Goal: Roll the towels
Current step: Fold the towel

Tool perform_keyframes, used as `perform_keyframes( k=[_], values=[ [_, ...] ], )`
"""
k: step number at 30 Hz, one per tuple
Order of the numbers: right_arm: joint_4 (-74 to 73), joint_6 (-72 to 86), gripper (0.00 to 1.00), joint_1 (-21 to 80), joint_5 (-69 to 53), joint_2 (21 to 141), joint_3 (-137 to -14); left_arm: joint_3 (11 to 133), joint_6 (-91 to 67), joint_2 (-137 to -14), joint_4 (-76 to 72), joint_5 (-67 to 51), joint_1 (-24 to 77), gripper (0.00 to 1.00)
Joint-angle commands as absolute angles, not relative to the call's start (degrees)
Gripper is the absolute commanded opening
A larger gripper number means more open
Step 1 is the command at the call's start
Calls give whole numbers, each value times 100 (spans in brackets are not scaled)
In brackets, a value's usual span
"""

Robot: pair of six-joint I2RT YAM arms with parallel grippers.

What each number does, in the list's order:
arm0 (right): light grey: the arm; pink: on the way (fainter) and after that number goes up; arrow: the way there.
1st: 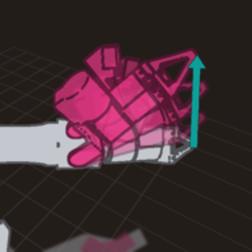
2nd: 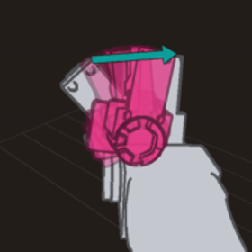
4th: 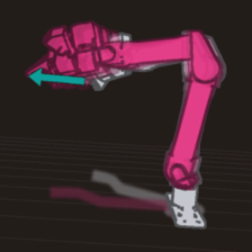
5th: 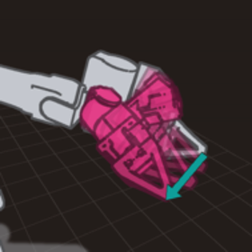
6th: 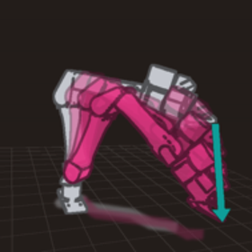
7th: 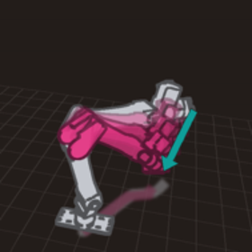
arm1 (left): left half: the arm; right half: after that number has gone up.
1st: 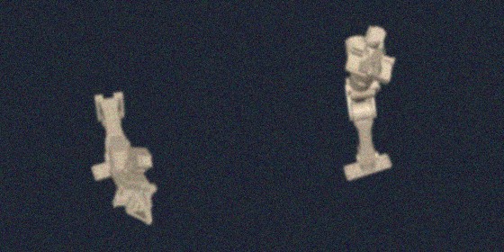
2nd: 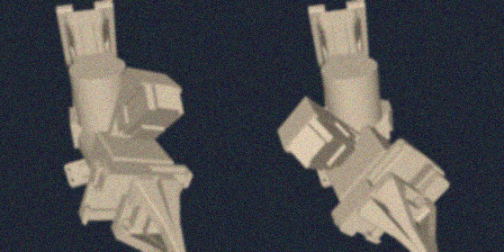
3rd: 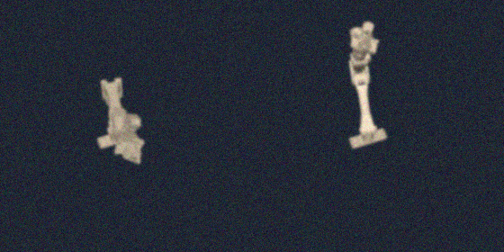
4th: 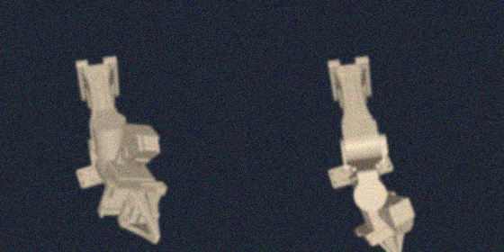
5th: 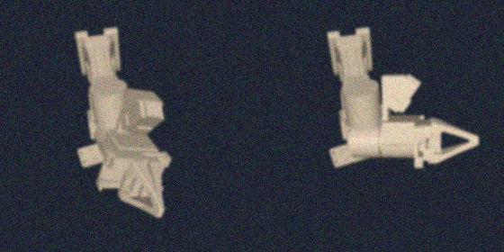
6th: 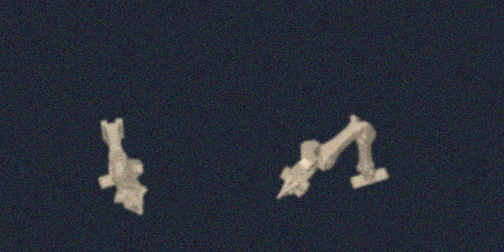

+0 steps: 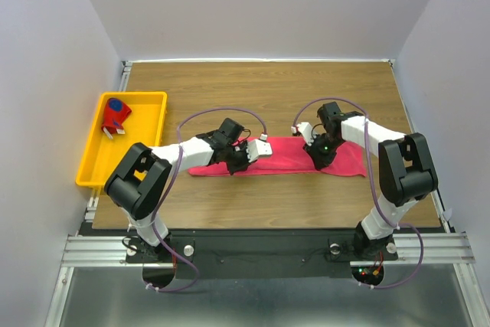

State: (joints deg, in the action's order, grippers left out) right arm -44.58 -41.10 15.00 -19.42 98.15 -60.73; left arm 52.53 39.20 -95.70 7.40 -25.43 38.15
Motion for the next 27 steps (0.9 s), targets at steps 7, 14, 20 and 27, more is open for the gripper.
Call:
perform_keyframes(
  k=[7,14,20,27],
  values=[
    [-4553,-4131,13,1485,-1995,9949,-6188,5432,4034,-9712,826,-2522,3841,18],
    [-4544,-4140,13,1468,-2004,9967,-6179,5440,4069,-9800,879,-2443,3841,17],
    [-4544,-4140,12,1477,-1995,9958,-6179,5449,4192,-9721,1098,-2522,3850,0],
    [-4553,-4157,12,1468,-1960,9905,-6144,5563,4429,-9211,1713,-3102,3832,0]
  ],
)
